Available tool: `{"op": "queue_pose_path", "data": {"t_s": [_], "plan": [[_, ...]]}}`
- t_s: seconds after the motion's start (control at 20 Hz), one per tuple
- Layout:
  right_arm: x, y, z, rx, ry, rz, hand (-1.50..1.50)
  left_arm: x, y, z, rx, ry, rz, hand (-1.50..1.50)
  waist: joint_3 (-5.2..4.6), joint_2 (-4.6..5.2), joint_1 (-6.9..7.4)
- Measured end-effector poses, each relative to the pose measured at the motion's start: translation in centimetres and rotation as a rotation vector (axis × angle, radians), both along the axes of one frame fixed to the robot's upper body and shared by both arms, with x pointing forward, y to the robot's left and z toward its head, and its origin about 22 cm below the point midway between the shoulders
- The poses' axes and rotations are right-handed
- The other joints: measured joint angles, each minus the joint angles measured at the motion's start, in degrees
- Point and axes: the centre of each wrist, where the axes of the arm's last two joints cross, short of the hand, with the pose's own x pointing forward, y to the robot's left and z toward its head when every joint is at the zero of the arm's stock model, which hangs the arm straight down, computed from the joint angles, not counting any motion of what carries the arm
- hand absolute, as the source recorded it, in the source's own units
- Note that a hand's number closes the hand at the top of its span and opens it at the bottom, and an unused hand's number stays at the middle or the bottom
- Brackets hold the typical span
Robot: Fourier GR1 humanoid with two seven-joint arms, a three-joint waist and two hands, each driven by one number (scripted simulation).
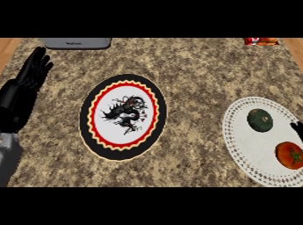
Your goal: Pick the tomato from the placemat and place it in the plate
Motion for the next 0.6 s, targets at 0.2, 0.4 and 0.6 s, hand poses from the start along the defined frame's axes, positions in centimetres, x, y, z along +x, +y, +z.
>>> {"op": "queue_pose_path", "data": {"t_s": [0.2, 0.4, 0.6], "plan": [[1.0, -0.3, -1.3, -0.052, 0.041, -0.052, -1.5, -0.1, 0.2, 0.4, 0.002, -0.005, -0.003, 0.0, 0.02, -0.01, 0.01], [1.8, -1.1, -1.9, -0.079, 0.078, -0.087, -1.5, 0.0, -0.5, 0.1, 0.0, -0.004, -0.001, 0.0, 0.03, -0.01, -0.11], [2.3, -1.4, -2.9, -0.072, 0.103, -0.102, -1.5, 0.0, -0.6, 1.0, 0.001, -0.002, -0.001, 0.0, 0.04, -0.04, -0.12]]}}
